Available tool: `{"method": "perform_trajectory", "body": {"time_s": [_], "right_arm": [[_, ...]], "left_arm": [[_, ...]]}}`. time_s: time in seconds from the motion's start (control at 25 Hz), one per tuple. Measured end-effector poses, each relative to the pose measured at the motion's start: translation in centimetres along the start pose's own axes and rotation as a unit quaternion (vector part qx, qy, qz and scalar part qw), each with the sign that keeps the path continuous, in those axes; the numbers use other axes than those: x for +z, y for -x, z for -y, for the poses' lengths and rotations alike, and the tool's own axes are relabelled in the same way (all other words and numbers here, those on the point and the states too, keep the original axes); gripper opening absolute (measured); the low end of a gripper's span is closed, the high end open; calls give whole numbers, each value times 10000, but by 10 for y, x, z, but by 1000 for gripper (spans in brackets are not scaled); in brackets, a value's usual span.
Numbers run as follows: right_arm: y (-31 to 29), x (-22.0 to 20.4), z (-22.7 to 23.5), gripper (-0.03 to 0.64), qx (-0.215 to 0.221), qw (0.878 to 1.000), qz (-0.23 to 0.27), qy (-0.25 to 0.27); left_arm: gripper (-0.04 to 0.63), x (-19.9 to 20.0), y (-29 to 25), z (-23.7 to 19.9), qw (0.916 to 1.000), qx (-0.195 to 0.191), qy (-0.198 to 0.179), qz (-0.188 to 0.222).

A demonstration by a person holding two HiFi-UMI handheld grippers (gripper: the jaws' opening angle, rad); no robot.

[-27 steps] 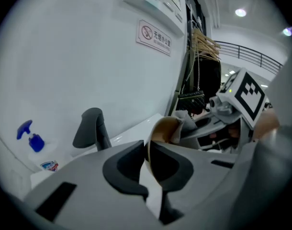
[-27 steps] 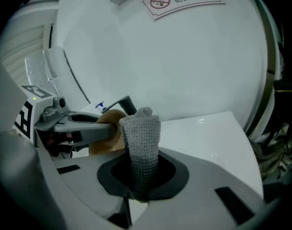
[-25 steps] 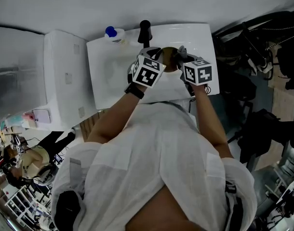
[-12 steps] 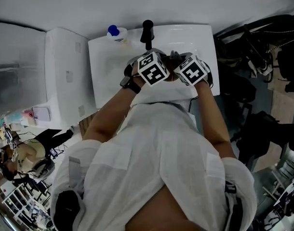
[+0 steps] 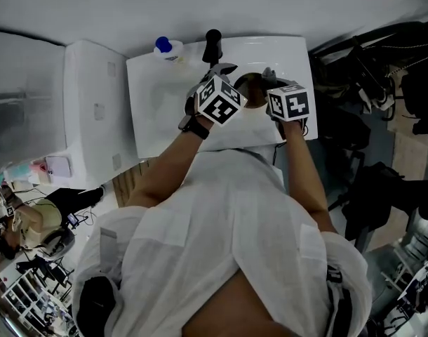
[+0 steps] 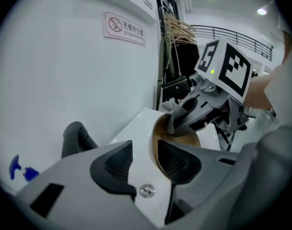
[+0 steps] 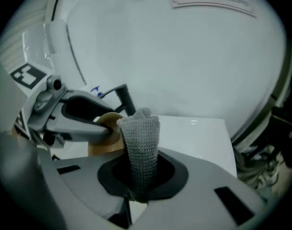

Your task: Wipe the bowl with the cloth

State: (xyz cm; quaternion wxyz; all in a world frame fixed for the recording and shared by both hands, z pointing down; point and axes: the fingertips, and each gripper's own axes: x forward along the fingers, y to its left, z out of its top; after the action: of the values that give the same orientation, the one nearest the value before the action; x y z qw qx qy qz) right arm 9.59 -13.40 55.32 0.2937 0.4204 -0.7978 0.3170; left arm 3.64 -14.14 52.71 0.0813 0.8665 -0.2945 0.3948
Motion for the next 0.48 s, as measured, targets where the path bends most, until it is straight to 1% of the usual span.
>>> {"method": "perform_trajectory", "body": {"time_s": [0.04, 0.08, 0.12, 0.16, 0.24, 0.28, 0.32, 0.36, 0.4, 0.44, 0.48], "right_arm": [[4, 4, 6, 43, -54, 9986, 305, -430], [8, 8, 12, 43, -70, 9939, 629, -898], [11, 13, 17, 43, -52, 9860, 951, -1365], [15, 18, 22, 43, -3, 9753, 1254, -1816], [19, 25, 27, 43, 171, 9488, 1742, -2631], [21, 27, 27, 43, 260, 9365, 1905, -2933], [21, 28, 25, 43, 320, 9285, 1999, -3113], [21, 28, 23, 43, 350, 9260, 2024, -3167], [20, 27, 21, 43, 372, 9278, 1988, -3136], [19, 26, 18, 43, 392, 9317, 1913, -3063], [16, 24, 15, 44, 404, 9362, 1825, -2977]], "left_arm": [[173, 2, 1, -2, 9997, 186, 136, 100], [193, 4, 3, -4, 9988, 354, 272, 203], [224, 6, 4, -4, 9974, 484, 419, 323], [232, 9, 4, -3, 9956, 563, 587, 466], [230, 16, 5, 1, 9905, 616, 934, 801], [215, 19, 5, 2, 9875, 652, 1074, 949], [169, 21, 5, 2, 9850, 712, 1177, 1046], [150, 22, 5, -1, 9835, 784, 1233, 1066], [118, 20, 5, -4, 9837, 849, 1237, 992], [95, 18, 4, -7, 9854, 877, 1191, 838], [87, 15, 3, -10, 9881, 856, 1107, 642]]}}
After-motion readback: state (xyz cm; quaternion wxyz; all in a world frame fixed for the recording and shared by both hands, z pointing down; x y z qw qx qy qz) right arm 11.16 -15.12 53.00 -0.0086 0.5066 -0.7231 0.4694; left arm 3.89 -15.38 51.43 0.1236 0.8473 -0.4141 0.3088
